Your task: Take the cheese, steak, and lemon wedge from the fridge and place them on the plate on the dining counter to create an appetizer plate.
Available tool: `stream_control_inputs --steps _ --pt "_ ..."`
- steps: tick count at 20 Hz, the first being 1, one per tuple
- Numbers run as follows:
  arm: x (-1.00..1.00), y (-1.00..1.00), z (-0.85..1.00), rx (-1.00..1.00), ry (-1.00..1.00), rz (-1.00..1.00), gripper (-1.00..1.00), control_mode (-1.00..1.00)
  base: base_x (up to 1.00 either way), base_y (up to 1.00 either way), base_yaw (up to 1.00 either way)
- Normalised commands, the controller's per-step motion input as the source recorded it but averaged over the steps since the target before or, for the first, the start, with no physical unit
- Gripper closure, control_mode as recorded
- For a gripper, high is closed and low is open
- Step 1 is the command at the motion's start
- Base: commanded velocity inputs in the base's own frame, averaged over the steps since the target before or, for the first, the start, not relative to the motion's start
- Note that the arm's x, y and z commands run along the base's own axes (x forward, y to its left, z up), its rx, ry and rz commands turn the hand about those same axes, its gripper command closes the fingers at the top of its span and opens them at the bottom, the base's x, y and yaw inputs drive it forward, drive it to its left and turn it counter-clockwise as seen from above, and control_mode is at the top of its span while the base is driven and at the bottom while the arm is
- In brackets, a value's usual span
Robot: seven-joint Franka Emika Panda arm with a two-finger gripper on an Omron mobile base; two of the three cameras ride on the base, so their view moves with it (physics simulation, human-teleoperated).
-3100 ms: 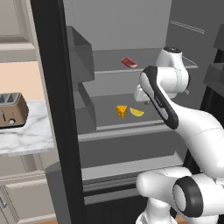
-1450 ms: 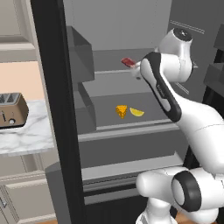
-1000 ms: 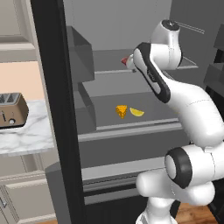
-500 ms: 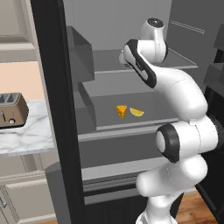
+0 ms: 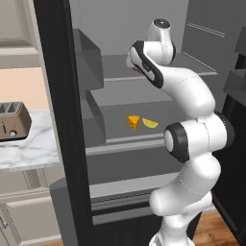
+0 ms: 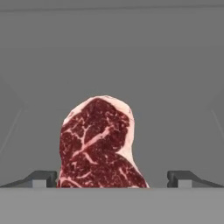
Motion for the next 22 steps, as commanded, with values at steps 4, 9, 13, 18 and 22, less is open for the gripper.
stream_control_inputs --steps 4,9,13,18,22 --pt "0.13 0.11 -0.59 0.00 0.00 0.00 -1.00 -1.00 0.00 0.00 0.00" --pt "0.22 0.07 -0.89 -0.02 0.00 0.00 -1.00 -1.00 0.00 0.00 0.00" --pt "0.18 0.09 -1.00 -0.06 0.01 0.00 -1.00 -1.00 0.00 0.00 0.00" --pt "0.04 0.09 -1.00 -0.06 0.02 0.00 1.00 -1.00 0.00 0.00 0.00" --pt "0.00 0.00 -0.78 0.00 0.05 0.00 1.00 -1.00 0.00 0.00 0.00"
